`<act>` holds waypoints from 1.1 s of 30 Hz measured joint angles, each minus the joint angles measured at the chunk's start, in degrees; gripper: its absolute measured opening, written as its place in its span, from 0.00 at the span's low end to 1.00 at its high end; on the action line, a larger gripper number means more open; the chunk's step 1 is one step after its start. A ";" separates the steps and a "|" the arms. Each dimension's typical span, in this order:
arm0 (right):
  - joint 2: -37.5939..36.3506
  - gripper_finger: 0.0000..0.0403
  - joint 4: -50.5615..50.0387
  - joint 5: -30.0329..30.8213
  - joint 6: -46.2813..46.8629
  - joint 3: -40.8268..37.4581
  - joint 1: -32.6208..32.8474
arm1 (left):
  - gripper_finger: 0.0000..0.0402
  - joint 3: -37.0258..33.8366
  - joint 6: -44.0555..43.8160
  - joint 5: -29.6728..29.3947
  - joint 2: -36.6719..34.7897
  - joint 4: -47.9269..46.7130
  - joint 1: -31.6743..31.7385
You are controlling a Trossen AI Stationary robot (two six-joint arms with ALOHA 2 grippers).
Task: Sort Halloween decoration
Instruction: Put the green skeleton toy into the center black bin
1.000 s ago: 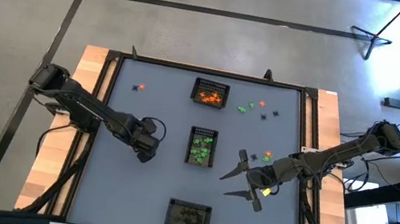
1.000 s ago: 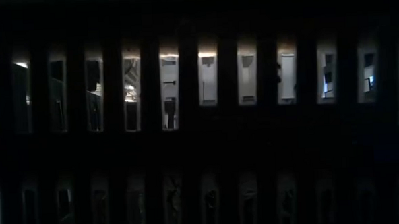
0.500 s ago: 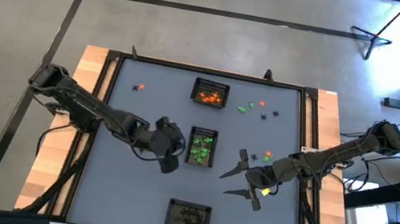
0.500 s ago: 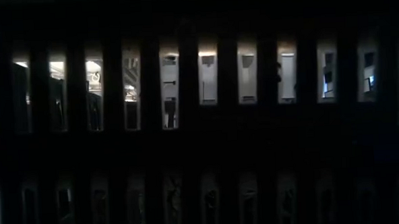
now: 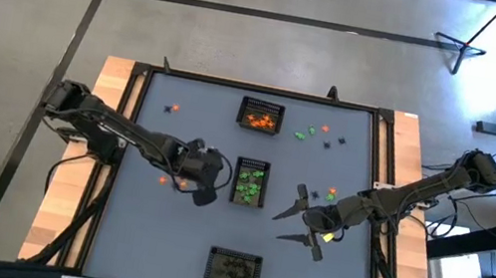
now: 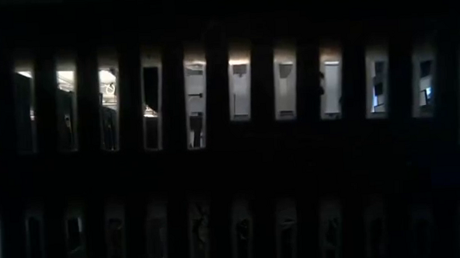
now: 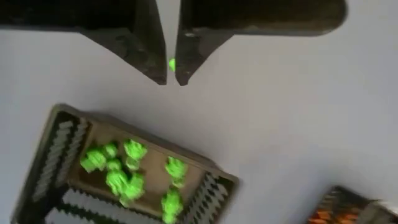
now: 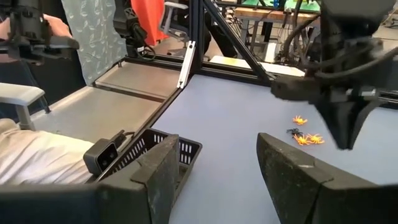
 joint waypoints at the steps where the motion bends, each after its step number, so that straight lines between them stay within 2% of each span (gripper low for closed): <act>1: 0.00 0.53 0.04 0.00 0.00 0.00 -0.02 | 0.10 0.00 1.58 1.44 0.47 0.28 0.30; 10: 0.00 0.53 0.47 0.03 0.00 0.00 -0.02 | 0.35 0.00 13.46 5.04 10.48 1.01 1.96; 17: 0.00 0.53 -0.63 0.02 0.62 0.00 0.00 | 0.41 0.32 16.03 6.21 14.83 0.36 3.97; 22: 0.00 0.53 -1.59 0.02 1.15 0.00 0.00 | 0.33 0.35 16.12 8.00 15.60 -0.20 4.75; 28: 0.00 0.53 -2.34 0.03 2.55 0.00 -0.01 | 0.06 0.18 15.96 8.05 13.90 -0.17 4.70; 33: 0.00 0.53 -2.32 0.02 3.37 0.00 0.00 | 0.03 1.76 15.81 3.05 10.61 -1.25 4.27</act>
